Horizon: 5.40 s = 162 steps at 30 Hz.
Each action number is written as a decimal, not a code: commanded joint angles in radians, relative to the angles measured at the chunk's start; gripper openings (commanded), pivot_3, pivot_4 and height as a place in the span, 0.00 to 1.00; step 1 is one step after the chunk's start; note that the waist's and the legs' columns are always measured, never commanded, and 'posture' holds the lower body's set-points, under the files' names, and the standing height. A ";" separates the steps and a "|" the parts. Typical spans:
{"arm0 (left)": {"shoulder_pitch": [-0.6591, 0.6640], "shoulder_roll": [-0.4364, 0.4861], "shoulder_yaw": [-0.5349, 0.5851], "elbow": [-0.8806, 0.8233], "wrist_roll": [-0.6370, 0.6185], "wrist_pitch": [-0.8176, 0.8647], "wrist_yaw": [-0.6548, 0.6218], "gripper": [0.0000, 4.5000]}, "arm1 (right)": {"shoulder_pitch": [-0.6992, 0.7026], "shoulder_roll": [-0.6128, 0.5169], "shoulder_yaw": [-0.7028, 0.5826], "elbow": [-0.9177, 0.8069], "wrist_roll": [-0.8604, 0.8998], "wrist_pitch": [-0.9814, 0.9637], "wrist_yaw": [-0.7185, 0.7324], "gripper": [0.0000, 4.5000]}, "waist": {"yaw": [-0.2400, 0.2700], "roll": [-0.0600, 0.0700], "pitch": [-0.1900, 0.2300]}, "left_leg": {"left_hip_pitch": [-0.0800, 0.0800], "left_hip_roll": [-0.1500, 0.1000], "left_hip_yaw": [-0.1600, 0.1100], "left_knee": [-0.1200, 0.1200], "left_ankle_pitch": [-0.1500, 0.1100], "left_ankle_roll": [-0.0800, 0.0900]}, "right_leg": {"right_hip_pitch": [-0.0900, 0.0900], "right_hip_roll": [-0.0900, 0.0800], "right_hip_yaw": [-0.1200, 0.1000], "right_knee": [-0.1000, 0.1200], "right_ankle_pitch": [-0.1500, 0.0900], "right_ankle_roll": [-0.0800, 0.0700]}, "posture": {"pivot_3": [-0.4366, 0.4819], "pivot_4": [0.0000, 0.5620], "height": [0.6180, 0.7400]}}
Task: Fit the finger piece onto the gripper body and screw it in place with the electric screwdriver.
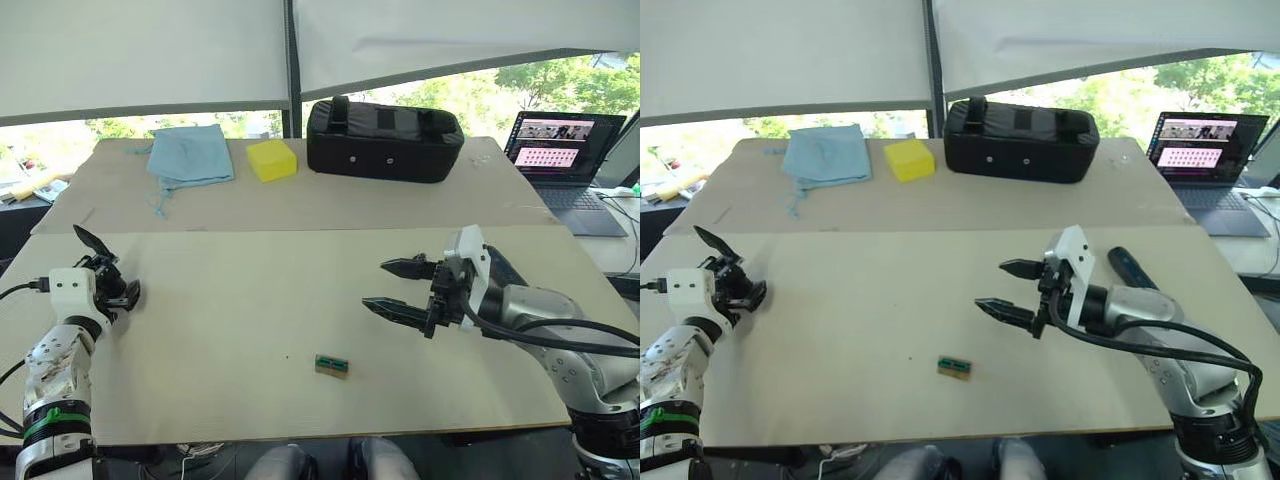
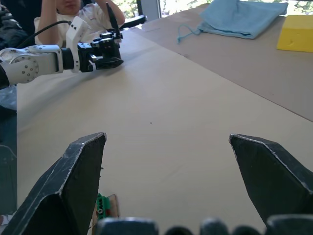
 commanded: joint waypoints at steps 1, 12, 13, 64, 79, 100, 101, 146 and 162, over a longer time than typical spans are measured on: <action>-0.036 0.016 -0.004 0.031 0.005 -0.049 0.003 0.88 | 0.004 -0.006 -0.043 -0.047 0.033 0.005 -0.012 1.00 | 0.002 0.000 0.000 | 0.000 0.000 0.000 0.001 -0.002 0.003 | 0.000 0.001 0.000 0.000 0.000 0.001 | 0.48 0.27 0.99; -0.009 -0.025 -0.035 -0.050 -0.025 -0.056 -0.039 0.52 | 0.025 -0.013 -0.057 -0.059 0.042 0.000 -0.031 1.00 | 0.018 0.000 0.000 | -0.001 -0.001 0.000 0.007 -0.005 0.032 | 0.001 0.002 0.000 0.000 0.002 0.005 | 0.48 0.27 0.99; 0.015 -0.040 -0.044 -0.106 -0.027 -0.054 -0.040 0.52 | 0.027 -0.015 -0.059 -0.059 0.043 -0.001 -0.030 1.00 | 0.019 0.000 0.000 | -0.001 -0.001 0.000 0.007 -0.005 0.032 | 0.001 0.002 0.000 0.000 0.002 0.005 | 0.48 0.27 0.99; -0.090 -0.216 -0.505 -0.187 0.043 -0.126 -0.459 0.87 | 0.212 0.035 -0.044 -0.120 -0.101 -0.098 -0.134 1.00 | 0.030 0.005 -0.002 | -0.010 0.001 0.000 0.021 -0.008 0.038 | -0.007 0.006 0.003 0.009 0.001 0.006 | 0.48 0.27 0.99; 0.163 -0.401 -0.480 -0.728 0.118 0.071 -0.064 0.52 | 0.232 -0.055 -0.031 -0.151 -0.143 -0.200 0.027 1.00 | 0.031 0.004 -0.001 | -0.013 0.001 0.000 0.020 -0.009 0.040 | -0.006 0.005 0.003 0.002 0.002 0.009 | 0.48 0.27 0.99; 0.218 -0.451 -0.487 -0.752 0.135 0.237 0.023 0.99 | 0.193 -0.037 -0.006 -0.066 -0.160 -0.192 0.017 1.00 | 0.035 0.003 0.000 | -0.013 0.001 0.000 0.022 -0.012 0.045 | -0.005 0.006 0.003 0.001 0.002 0.011 | 0.48 0.27 0.99; 0.192 -0.388 -0.467 -0.691 0.100 0.213 -0.072 0.99 | 0.185 -0.037 -0.007 -0.061 -0.162 -0.194 0.019 1.00 | 0.031 0.004 -0.001 | -0.012 0.001 0.000 0.022 -0.012 0.045 | -0.005 0.006 0.003 0.002 0.002 0.011 | 0.48 0.27 0.99; -0.032 -0.376 -0.647 -0.373 0.150 0.015 -0.392 0.93 | 0.232 -0.048 -0.017 -0.115 -0.216 -0.171 -0.056 1.00 | 0.025 0.006 0.000 | -0.005 -0.002 0.000 0.018 -0.007 0.034 | 0.001 0.003 0.002 0.001 0.001 0.009 | 0.48 0.27 0.99; 0.026 0.165 -0.440 -0.892 -0.269 0.457 -0.806 0.99 | -0.617 -0.001 -0.091 0.592 -0.160 0.801 -0.381 1.00 | -0.002 0.006 0.000 | -0.024 0.005 0.000 0.023 -0.009 0.049 | -0.019 0.008 0.000 0.007 0.003 0.002 | 0.48 0.27 0.99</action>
